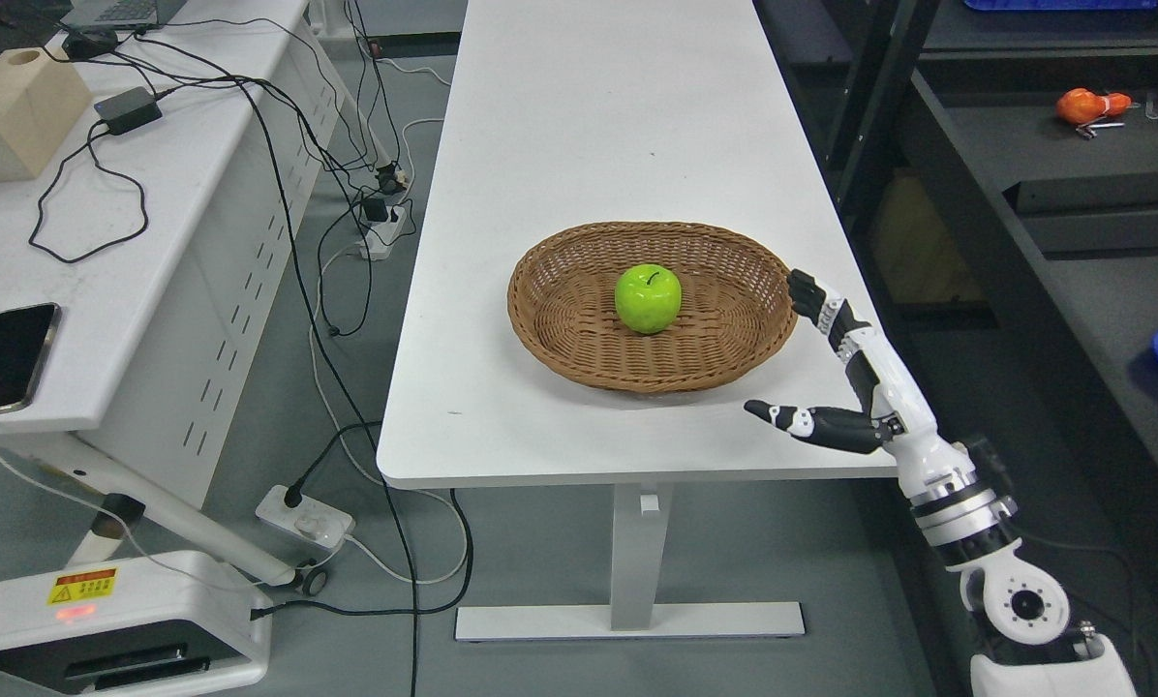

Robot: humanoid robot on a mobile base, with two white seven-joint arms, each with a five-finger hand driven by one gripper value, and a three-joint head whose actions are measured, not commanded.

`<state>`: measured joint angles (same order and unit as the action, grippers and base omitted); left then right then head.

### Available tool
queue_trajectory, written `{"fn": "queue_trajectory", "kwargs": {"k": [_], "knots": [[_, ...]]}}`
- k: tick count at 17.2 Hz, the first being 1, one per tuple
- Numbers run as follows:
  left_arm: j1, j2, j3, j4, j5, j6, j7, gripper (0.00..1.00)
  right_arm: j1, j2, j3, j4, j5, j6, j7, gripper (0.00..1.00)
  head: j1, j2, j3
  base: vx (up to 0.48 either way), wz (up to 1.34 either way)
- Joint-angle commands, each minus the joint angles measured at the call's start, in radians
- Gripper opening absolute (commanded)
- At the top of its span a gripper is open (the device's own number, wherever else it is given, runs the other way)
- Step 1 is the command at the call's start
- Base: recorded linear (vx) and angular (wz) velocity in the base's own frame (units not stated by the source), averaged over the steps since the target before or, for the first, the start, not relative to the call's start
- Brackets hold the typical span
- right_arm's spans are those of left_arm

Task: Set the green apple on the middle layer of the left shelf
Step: 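Reach the right hand toward the green apple in the wicker basket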

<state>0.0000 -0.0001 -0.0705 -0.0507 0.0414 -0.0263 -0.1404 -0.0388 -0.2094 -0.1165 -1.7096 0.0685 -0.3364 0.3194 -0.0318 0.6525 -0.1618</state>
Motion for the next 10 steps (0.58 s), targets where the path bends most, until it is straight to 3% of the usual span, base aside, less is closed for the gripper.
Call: {"fn": "queue_trajectory", "kwargs": {"k": [1, 6, 10], "knots": [[-0.012, 0.018, 0.000, 0.000, 0.000, 0.000, 0.001, 1.00, -0.194, -0.297, 0.173, 0.001, 0.161, 0.048, 0.016, 1.00, 0.0000, 0.000, 0.000, 0.004, 0.02], [-0.012, 0.018, 0.000, 0.000, 0.000, 0.000, 0.001, 1.00, -0.262, -0.279, 0.354, 0.007, 0.273, 0.062, 0.038, 1.00, 0.0000, 0.000, 0.000, 0.001, -0.01], [-0.012, 0.018, 0.000, -0.001, 0.000, 0.000, 0.001, 1.00, -0.296, -0.235, 0.373, 0.053, 0.323, 0.131, 0.065, 1.00, 0.0000, 0.000, 0.000, 0.000, 0.00]]}}
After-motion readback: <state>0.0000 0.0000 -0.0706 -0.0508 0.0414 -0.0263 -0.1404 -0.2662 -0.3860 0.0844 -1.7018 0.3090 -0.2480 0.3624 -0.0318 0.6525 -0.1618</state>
